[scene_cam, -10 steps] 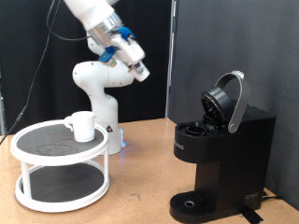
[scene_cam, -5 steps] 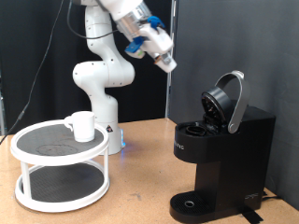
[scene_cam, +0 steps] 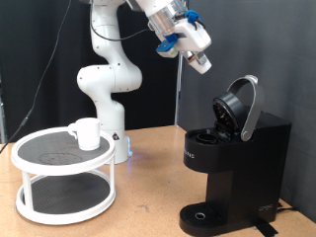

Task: Make a cup of coffee with the keurig machine

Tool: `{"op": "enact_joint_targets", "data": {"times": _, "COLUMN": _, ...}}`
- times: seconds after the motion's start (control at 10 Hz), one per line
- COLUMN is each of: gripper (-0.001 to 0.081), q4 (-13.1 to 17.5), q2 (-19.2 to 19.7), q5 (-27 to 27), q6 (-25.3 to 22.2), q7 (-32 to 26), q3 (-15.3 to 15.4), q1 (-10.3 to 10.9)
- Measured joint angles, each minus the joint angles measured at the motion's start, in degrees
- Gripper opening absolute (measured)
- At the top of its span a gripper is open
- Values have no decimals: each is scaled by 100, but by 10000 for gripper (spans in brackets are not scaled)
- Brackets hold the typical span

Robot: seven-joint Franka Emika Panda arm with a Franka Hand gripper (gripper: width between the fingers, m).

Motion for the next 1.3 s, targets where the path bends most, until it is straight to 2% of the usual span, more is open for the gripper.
{"op": "enact_joint_targets", "data": {"times": 0.2, "gripper": 366, "q4": 27, "q2": 65, "q5": 0, "q6": 44, "q7": -7, "q3": 12, "q1": -1}}
{"op": "enact_joint_targets", "data": {"times": 0.4, "gripper": 366, "q4": -84, "q2": 79, "q5": -177, "q6": 127, "q7": 2, "q3": 58, "q1": -1}}
{"op": "enact_joint_targets", "data": {"times": 0.8, "gripper": 366, "q4": -408, "q2": 341, "q5": -408, "q6": 940, "q7": 93, "q3": 360, "q1": 0}}
{"op": "enact_joint_targets", "data": {"times": 1.3, "gripper": 366, "q4": -621, "q2": 570, "q5": -466, "q6": 1264, "q7": 51, "q3": 390, "q1": -1}}
